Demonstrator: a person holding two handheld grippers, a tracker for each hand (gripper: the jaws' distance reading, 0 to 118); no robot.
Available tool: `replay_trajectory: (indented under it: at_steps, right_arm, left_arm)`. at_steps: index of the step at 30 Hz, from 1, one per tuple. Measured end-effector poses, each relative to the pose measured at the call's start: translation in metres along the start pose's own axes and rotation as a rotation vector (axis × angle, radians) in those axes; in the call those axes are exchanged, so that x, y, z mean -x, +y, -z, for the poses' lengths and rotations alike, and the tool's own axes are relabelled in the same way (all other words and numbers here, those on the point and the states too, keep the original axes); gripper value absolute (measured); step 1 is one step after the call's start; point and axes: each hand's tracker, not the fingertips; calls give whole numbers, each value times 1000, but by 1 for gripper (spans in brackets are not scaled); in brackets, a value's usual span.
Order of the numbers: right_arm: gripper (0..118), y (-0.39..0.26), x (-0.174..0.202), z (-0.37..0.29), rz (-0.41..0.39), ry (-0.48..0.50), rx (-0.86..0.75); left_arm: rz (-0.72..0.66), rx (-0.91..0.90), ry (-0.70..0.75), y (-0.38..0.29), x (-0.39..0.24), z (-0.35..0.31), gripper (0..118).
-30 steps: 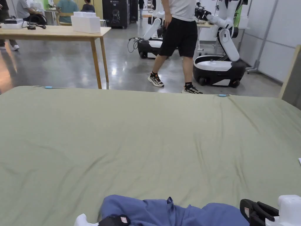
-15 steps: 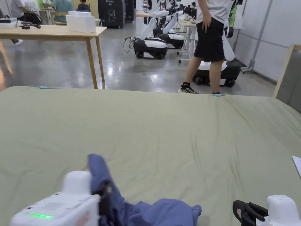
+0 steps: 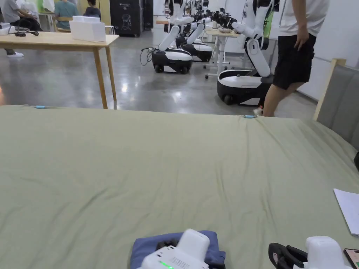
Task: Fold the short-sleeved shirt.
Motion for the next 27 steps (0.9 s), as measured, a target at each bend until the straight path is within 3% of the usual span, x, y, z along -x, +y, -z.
replay_trajectory:
  at_steps: [2, 4, 6, 7, 9, 10, 12, 14, 17, 20, 22, 23, 24, 25, 26, 27]
  right_arm:
    - [0, 1, 1, 3, -5, 0, 4]
    - [0, 0, 4, 8, -12, -2, 13]
    - [0, -1, 7, 14, -18, -5, 26]
    - [0, -2, 9, 17, -22, -3, 34]
    - [0, -4, 13, 24, -28, 3, 45]
    - [0, -4, 14, 28, -32, 3, 51]
    - [0, -2, 18, 33, -46, -3, 60]
    - [0, 2, 21, 36, -53, -2, 61]
    - [0, 12, 32, 47, -46, 26, 71]
    - [0, 18, 52, 70, -46, 85, 127]
    - [0, 14, 68, 91, -30, 138, 175]
    - [0, 10, 73, 99, -26, 157, 199]
    - [0, 5, 78, 107, -28, 170, 235]
    - [0, -1, 81, 114, -38, 165, 272]
    - [0, -7, 83, 118, -53, 149, 294]
    - [0, -13, 83, 122, -66, 133, 323]
  left_arm:
    - [-58, -109, 82, 11, 17, -23, 103]
    - [-231, -131, 139, 15, 40, -30, 106]
    - [-406, -39, 45, 12, 64, -18, 103]
    - [-479, 13, -29, 5, 70, -9, 85]
    - [-478, 76, -96, -5, 61, 9, 21]
    - [-421, 107, -93, -11, 49, 17, 8]
    - [-363, 169, -178, -24, 23, 36, 8]
    - [-388, 207, -235, -39, 1, 47, 7]
    - [-338, 200, -210, -47, -15, 52, 7]
    - [-420, 155, -212, -40, 4, 34, 7]
    - [-382, 82, -152, -33, 21, 8, 7]
    - [-377, 59, -129, -31, 30, -2, 10]
    - [-387, 41, -110, -31, 44, -14, 35]
    - [-397, 41, -102, -32, 58, -23, 86]
    - [-413, 42, -90, -34, 70, -30, 111]
    - [-424, 59, -72, -38, 84, -34, 118]
